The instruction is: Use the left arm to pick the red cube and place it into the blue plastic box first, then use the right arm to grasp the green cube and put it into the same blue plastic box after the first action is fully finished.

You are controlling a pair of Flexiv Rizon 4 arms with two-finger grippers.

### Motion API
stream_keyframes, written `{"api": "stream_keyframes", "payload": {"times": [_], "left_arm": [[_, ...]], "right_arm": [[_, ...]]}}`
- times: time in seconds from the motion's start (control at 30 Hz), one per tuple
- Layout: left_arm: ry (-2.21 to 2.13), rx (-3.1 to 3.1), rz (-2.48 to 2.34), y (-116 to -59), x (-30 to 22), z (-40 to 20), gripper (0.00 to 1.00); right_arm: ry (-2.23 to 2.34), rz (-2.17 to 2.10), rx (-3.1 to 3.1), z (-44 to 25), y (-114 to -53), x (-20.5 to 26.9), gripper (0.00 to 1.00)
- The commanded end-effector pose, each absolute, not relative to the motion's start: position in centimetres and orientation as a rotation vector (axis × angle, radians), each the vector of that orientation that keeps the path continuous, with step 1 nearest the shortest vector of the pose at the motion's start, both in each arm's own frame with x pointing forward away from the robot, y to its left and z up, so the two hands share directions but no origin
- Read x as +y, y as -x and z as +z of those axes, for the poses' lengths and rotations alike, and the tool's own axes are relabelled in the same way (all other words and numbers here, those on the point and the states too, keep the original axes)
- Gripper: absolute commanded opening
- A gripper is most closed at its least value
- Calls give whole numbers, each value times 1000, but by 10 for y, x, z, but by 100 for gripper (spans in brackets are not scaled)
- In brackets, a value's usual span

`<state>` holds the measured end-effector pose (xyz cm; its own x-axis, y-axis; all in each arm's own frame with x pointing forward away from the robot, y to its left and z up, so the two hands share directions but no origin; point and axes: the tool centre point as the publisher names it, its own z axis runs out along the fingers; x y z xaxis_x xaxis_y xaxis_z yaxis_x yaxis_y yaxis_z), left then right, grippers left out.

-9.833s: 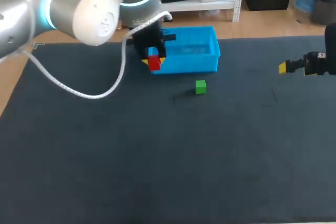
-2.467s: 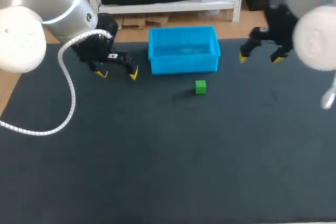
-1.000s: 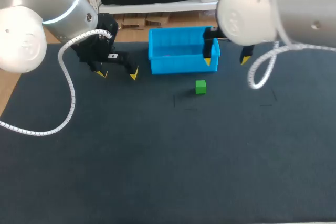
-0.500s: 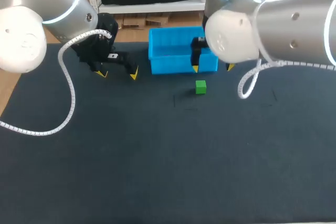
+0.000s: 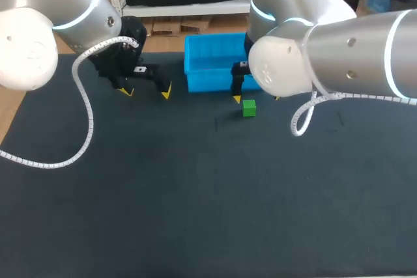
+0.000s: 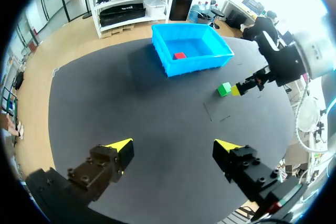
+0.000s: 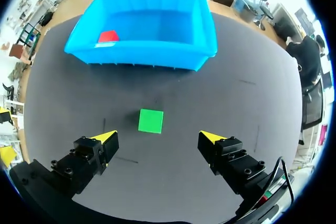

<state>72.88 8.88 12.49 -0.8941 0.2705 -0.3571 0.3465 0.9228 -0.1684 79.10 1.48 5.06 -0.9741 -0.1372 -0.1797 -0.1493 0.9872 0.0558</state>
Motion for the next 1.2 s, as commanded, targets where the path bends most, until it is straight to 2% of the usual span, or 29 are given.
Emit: {"api": "stream_keyframes", "payload": {"times": [0.03, 0.97, 1.0, 1.07, 1.1, 1.2], "left_arm": [[-458, 2751, -332, -730, 89, 124, 100], [-458, 2751, -332, -730, 89, 124, 100], [-458, 2751, -332, -730, 89, 124, 100], [-458, 2751, -332, -730, 89, 124, 100], [-458, 2751, -332, -730, 89, 124, 100], [-458, 2751, -332, -730, 89, 124, 100]], "right_arm": [[227, 95, 2983, 40, -804, 21, 100], [258, 91, 3009, 6, -812, 20, 100], [254, 99, 3010, 4, -812, 20, 46], [258, 100, 3007, 3, -812, 20, 7], [257, 102, 3006, 2, -812, 21, 0], [245, 144, 2992, -3, -811, 20, 0]]}}
